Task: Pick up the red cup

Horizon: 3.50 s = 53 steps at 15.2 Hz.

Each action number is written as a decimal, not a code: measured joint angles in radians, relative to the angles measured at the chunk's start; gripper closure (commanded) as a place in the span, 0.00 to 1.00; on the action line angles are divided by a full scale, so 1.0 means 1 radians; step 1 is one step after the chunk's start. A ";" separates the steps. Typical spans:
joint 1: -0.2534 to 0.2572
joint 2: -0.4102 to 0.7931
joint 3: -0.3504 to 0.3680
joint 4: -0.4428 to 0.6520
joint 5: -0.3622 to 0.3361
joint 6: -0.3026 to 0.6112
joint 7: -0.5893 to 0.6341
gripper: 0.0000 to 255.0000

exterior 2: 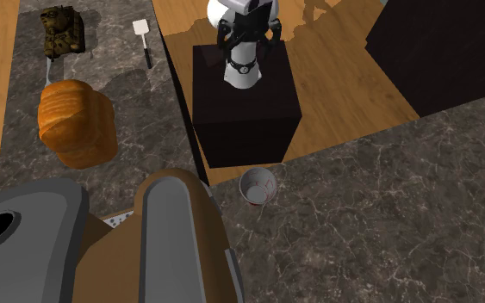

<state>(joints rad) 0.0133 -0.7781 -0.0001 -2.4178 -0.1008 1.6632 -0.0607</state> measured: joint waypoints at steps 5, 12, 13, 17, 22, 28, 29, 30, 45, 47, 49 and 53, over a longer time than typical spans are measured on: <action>-0.003 0.120 -0.025 0.050 0.006 0.065 -0.015 0.00; 0.000 0.396 -0.068 0.205 0.043 0.174 -0.048 0.00; 0.000 0.443 -0.075 0.240 0.050 0.184 -0.057 0.00; -0.001 0.615 -0.098 0.366 0.086 0.221 -0.090 0.00; -0.008 0.832 -0.113 0.561 0.144 0.228 -0.128 0.00; -0.018 1.015 -0.107 0.765 0.198 0.211 -0.154 0.00; -0.019 1.019 -0.106 0.768 0.201 0.221 -0.156 0.00; -0.018 1.012 -0.105 0.747 0.200 0.259 -0.160 0.00; -0.027 1.033 -0.102 0.701 0.203 0.292 -0.166 1.00; -0.027 1.043 -0.101 0.719 0.203 0.275 -0.163 1.00; -0.029 1.044 -0.100 0.727 0.203 0.255 -0.164 1.00; -0.031 1.042 -0.102 0.768 0.200 0.201 -0.156 1.00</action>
<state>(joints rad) -0.0179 0.2641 -0.1017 -1.6496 0.0992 1.8637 -0.2169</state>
